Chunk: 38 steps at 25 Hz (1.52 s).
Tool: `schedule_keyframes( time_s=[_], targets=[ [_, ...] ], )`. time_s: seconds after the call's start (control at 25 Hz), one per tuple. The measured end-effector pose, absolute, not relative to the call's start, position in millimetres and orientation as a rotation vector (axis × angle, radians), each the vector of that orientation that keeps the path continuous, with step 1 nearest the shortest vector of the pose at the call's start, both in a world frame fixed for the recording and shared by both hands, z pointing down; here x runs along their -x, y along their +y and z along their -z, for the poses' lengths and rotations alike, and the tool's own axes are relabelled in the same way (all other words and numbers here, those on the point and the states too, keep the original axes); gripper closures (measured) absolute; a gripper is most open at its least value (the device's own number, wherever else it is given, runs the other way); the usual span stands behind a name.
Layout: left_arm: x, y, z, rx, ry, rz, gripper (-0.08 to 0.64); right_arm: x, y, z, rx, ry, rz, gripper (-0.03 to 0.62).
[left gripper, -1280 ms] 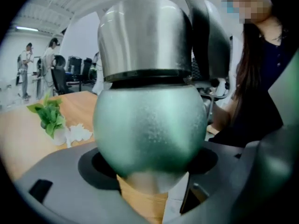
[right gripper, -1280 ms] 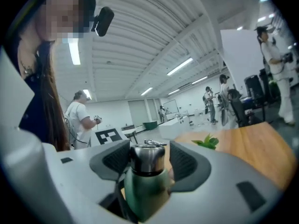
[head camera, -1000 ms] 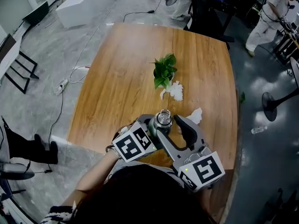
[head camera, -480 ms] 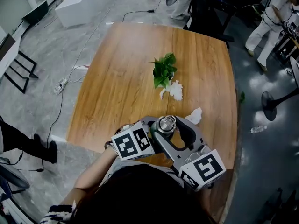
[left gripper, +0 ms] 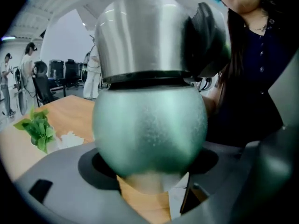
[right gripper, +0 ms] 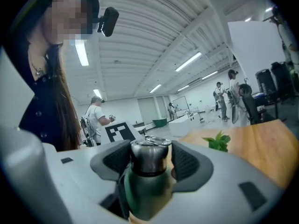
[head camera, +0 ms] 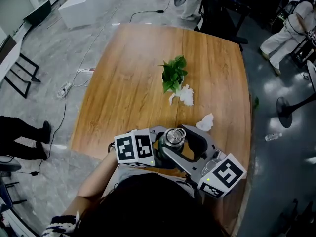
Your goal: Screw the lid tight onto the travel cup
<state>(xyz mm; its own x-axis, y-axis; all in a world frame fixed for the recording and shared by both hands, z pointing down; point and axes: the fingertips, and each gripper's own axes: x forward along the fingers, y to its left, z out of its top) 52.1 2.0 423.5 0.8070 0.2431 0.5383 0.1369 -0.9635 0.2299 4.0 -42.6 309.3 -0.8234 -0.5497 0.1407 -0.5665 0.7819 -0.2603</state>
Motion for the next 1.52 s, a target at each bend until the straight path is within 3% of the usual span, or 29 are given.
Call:
schedule_keyframes(
  time_s=[0.4,0.76,1.08,1.36,1.52],
  targets=[
    [-42,-42,-445,-2.809,-0.196,-1.112,0.16,-13,-58,-325,-1.163,-2.788,-0.504,0.333],
    [-47,20,-428,-2.798,0.451,-0.938,0.16,5,-36,-315,-0.843,-2.896,-0.445,0.327],
    [-50,-28,-450,-2.847,-0.118,-1.158,0.16,-10,-55,-330,-1.135,-2.74,-0.403,0.327],
    [-55,37,-408,-2.708,0.565,-0.711,0.16,1,-35,-301,-0.848,-2.975,-0.534,0.327],
    [-62,28,-409,-2.724,0.453,-0.717,0.16,-1,-41,-301,-0.942,-2.937,-0.444,0.327]
  ],
)
